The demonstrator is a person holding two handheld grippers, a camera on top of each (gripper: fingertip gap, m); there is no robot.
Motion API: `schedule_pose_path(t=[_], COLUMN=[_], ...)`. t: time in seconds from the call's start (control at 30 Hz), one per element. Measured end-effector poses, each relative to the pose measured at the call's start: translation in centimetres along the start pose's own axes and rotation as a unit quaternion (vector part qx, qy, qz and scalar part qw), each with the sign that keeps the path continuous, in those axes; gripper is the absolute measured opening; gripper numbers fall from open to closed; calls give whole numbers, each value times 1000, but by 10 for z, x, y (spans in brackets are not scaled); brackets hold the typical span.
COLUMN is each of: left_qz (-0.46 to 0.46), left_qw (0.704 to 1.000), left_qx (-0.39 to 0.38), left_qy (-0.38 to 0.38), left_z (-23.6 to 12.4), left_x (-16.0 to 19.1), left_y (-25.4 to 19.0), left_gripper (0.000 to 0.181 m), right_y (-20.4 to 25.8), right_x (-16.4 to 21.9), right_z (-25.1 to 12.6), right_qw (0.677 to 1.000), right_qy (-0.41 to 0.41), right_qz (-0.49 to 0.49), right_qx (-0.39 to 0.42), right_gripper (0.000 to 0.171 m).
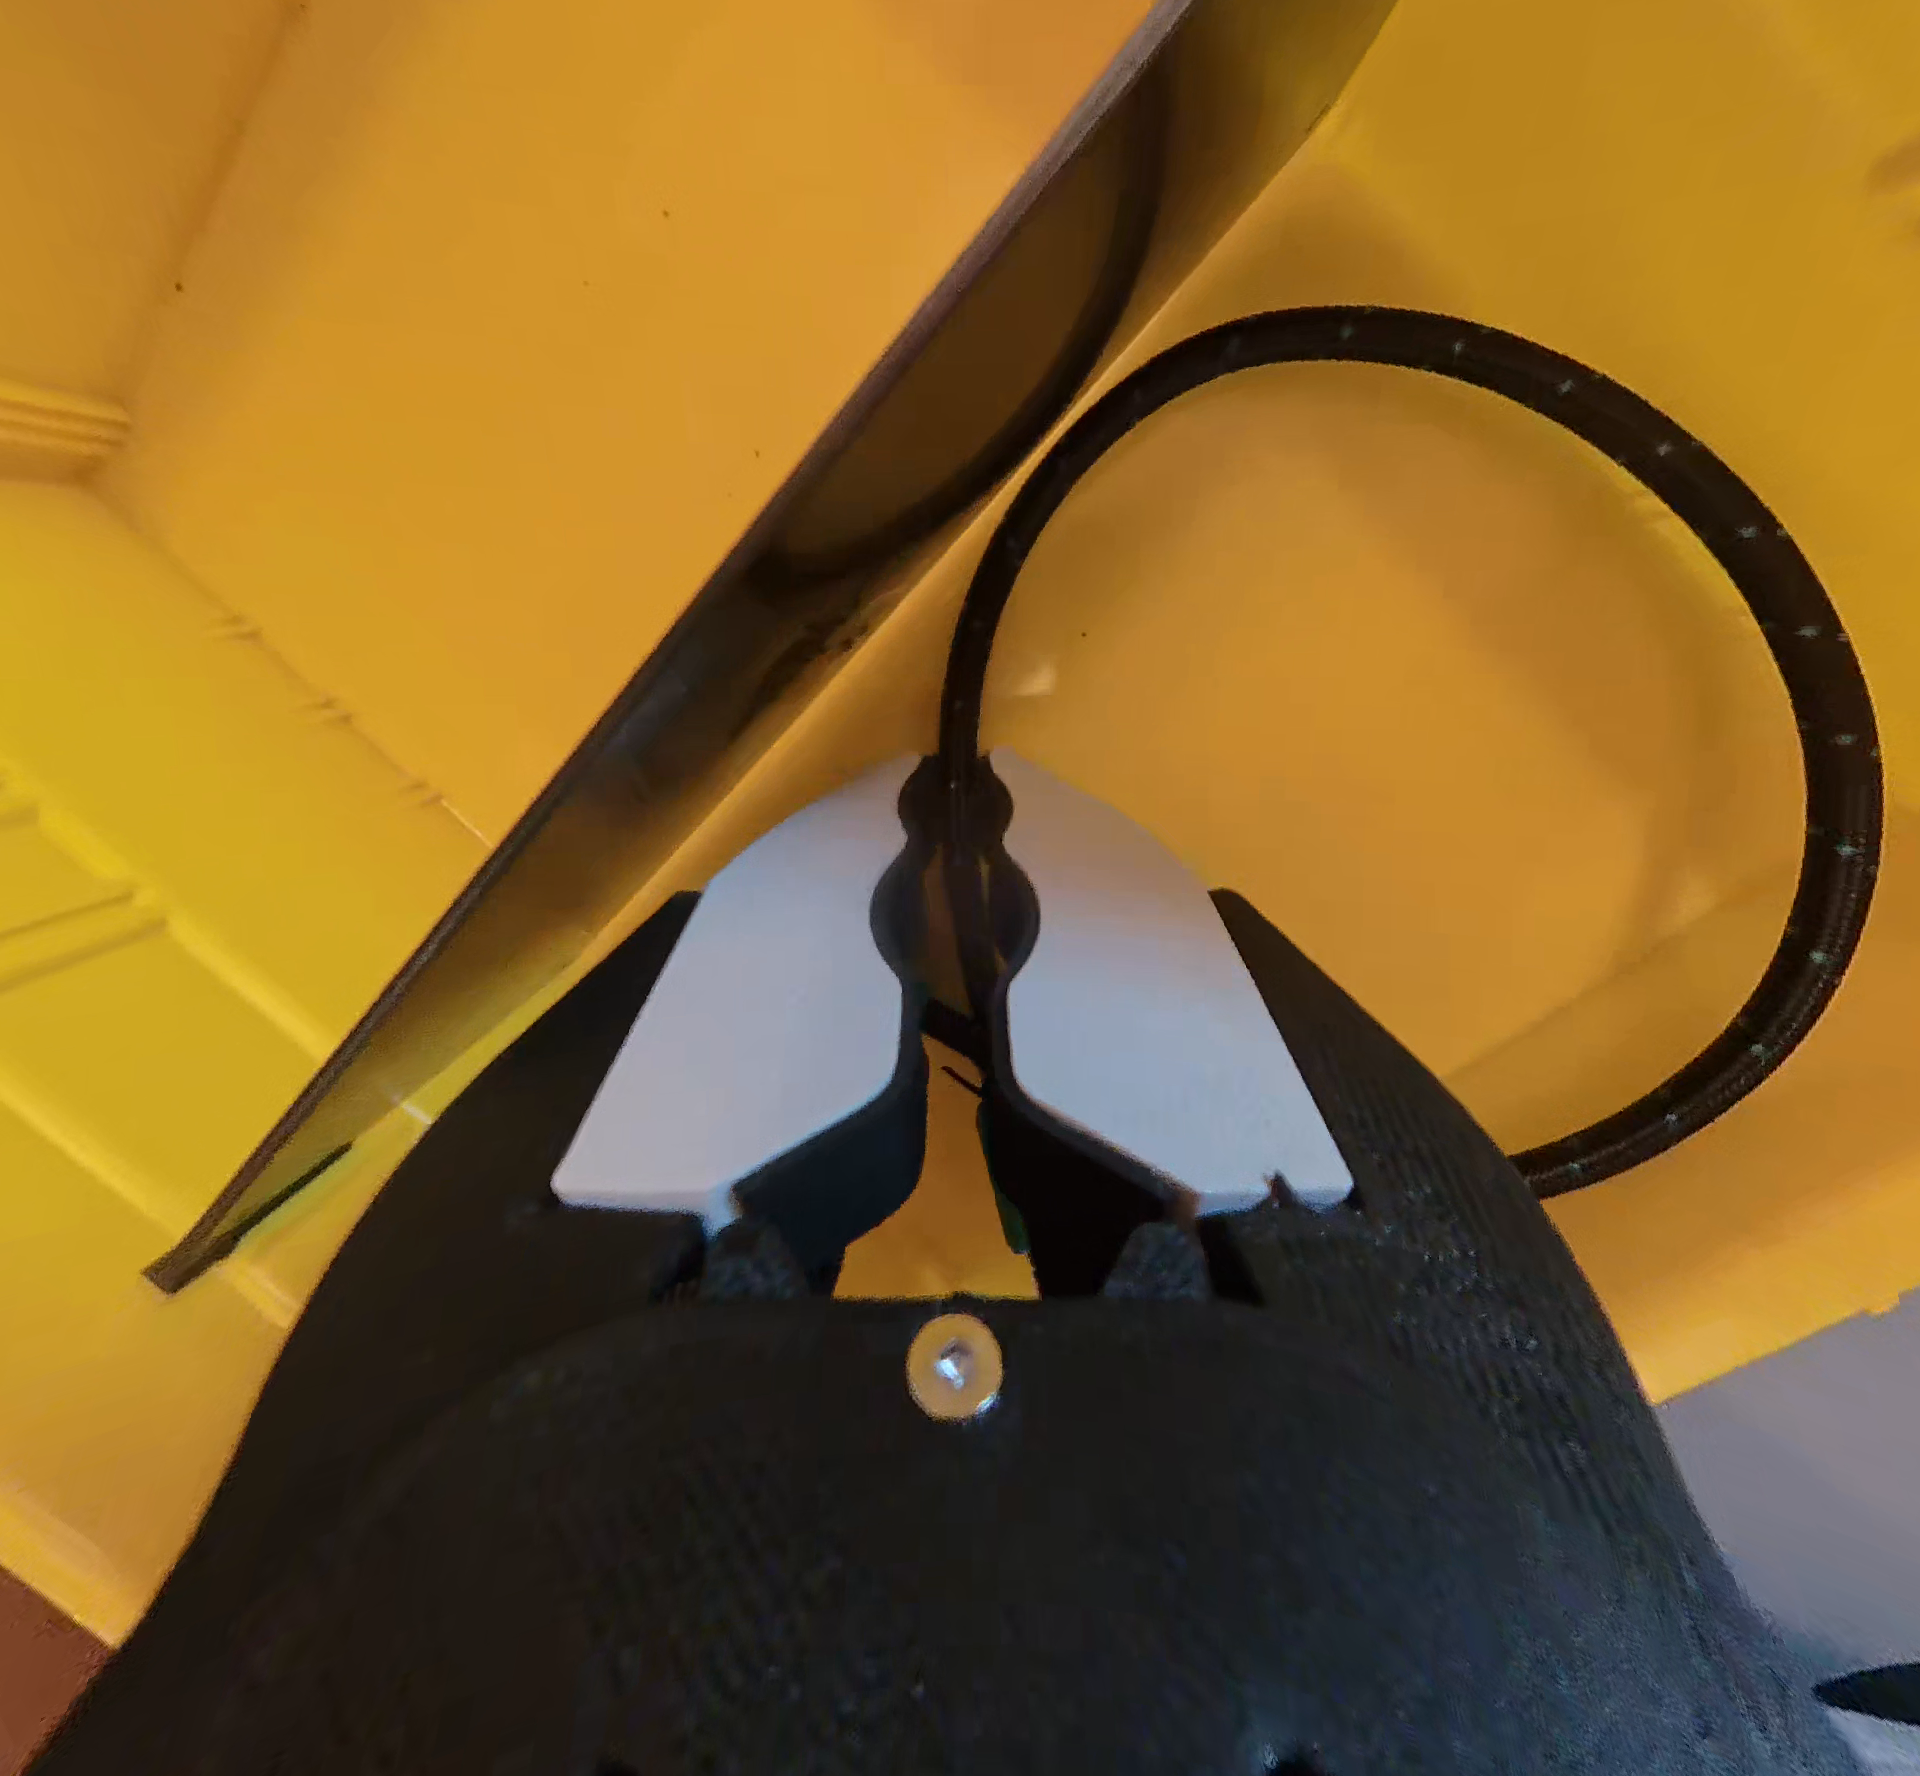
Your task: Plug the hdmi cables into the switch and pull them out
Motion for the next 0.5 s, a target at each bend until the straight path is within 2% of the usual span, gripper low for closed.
schedule_pose_path(t=[0.13,0.23,0.4,0.5], left_qz=[17,26,52,87], left_qw=[1000,998,976,930], left_qx=[19,21,38,94], left_qy=[3,-48,-209,-346], left_z=[-6,-29,-104,-166], left_x=[1,-15,-54,-81], left_y=[-6,-11,-28,-61], left_gripper=[6,6,6,6], right_y=[-4,-9,-14,-16], right_x=[2,4,2,2], right_z=[-2,-4,-8,-9], right_qw=[1000,1000,1000,999], right_qy=[1,-2,-12,-12], right_qz=[2,7,18,17], right_qx=[6,13,22,27], right_gripper=[14,14,14,14])
Point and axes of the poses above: each gripper's, where its closed fingertips meet, z out along the fingers, x out of its underside, y = z × x across the jaws, the point moved 1 cm from there along -z, back along the fingers, and after that the axes turned 3 degrees about -y, right-handed, at the moved point
